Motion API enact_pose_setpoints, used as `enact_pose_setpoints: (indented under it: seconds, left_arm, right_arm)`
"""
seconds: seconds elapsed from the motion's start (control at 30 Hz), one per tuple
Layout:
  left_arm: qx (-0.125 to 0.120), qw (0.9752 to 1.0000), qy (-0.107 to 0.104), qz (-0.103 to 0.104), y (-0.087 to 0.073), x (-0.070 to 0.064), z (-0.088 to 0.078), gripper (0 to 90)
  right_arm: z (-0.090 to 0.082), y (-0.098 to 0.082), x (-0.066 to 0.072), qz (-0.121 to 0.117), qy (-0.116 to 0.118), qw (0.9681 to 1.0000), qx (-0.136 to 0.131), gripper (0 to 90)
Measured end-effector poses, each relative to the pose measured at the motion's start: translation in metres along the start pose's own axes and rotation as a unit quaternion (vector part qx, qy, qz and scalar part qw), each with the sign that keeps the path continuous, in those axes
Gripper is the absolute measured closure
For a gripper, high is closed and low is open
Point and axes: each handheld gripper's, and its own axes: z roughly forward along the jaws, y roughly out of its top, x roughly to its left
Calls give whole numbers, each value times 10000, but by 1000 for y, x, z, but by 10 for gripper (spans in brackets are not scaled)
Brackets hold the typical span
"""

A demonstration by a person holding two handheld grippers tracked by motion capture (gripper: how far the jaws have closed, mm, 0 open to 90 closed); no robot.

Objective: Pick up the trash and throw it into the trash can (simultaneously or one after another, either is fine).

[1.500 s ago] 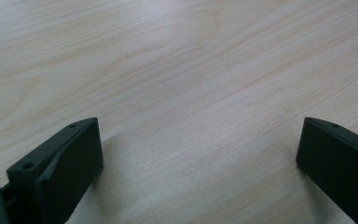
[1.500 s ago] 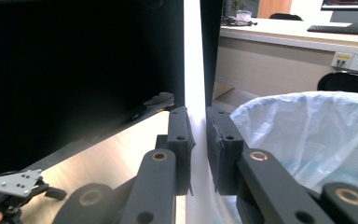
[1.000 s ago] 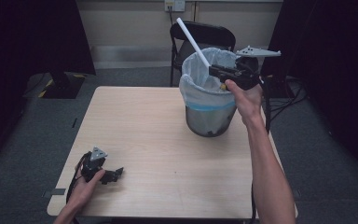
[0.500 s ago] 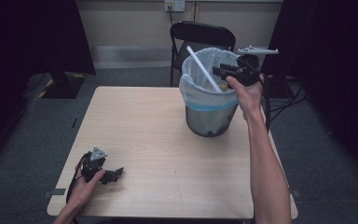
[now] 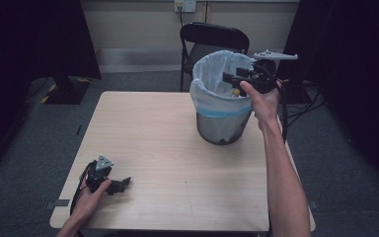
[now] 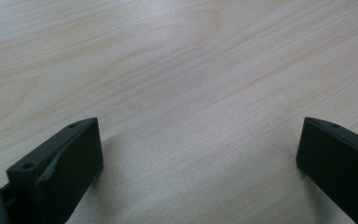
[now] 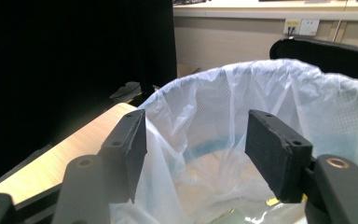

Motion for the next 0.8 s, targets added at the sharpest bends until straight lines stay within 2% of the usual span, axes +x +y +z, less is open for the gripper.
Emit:
enact_pose_setpoints:
  seconds: [0.2,0.43,0.67,0.7,0.8]
  left_arm:
    - [-5,10000,1,-14,0,0,0,0]
    - [-9,10000,3,-18,0,0,0,0]
    - [-8,10000,2,-17,0,0,0,0]
    - [-9,10000,2,-15,0,0,0,0]
    - [-7,10000,2,-18,0,0,0,0]
  right_arm:
    - [-10,-6,9,-32,84,10000,2,374]
    - [-19,-17,11,-10,131,9999,7,371]
    - [-28,-24,17,9,162,9998,-66,375]
    - [-31,-26,19,22,277,9995,-131,372]
    - [-36,-27,24,-35,276,9995,-172,370]
